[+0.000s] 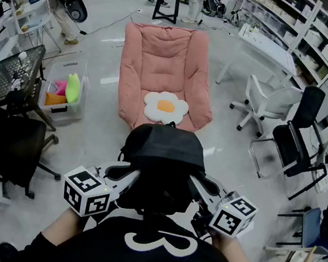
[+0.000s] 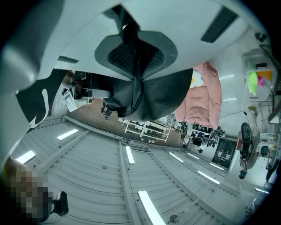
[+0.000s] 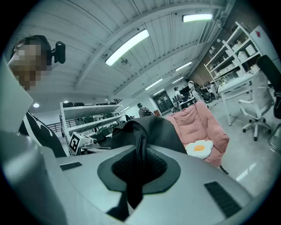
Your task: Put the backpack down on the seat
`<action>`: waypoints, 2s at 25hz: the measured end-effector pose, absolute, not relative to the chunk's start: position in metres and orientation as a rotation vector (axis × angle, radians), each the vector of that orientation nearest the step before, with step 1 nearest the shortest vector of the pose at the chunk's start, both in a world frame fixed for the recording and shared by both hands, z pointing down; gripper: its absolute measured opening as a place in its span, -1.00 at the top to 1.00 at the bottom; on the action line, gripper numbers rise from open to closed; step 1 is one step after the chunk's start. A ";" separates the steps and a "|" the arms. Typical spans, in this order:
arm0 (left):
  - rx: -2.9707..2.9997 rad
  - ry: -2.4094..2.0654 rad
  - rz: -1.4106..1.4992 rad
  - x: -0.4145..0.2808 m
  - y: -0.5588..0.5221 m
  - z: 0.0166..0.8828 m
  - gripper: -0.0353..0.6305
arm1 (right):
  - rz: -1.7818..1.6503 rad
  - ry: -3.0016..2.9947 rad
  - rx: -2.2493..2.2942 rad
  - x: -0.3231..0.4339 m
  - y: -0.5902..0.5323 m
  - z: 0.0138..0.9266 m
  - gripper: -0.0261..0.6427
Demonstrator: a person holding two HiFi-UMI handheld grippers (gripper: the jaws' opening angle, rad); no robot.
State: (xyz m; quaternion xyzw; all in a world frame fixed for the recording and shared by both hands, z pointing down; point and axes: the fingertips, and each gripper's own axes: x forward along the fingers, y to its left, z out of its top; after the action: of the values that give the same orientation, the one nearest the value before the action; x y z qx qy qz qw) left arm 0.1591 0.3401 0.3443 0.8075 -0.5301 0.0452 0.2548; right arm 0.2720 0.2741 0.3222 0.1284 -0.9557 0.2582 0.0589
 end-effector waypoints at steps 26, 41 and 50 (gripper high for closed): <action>1.971 -1.431 0.143 0.011 0.120 0.428 0.82 | 0.914 -2.765 0.235 0.119 0.048 0.406 0.85; 2.020 -1.463 0.220 -0.042 0.011 0.409 0.81 | 0.848 -2.821 0.277 0.068 -0.059 0.393 0.85; 2.050 -1.381 0.197 -0.066 -0.031 0.419 0.81 | 0.818 -2.806 0.375 0.044 -0.100 0.399 0.85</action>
State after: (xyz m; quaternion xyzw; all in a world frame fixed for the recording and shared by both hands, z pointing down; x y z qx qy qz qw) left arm -0.0658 -0.0312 0.4192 0.7818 -0.5267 0.0750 0.3252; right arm 0.0444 -0.0998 0.3994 0.1267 -0.9477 0.2763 0.0972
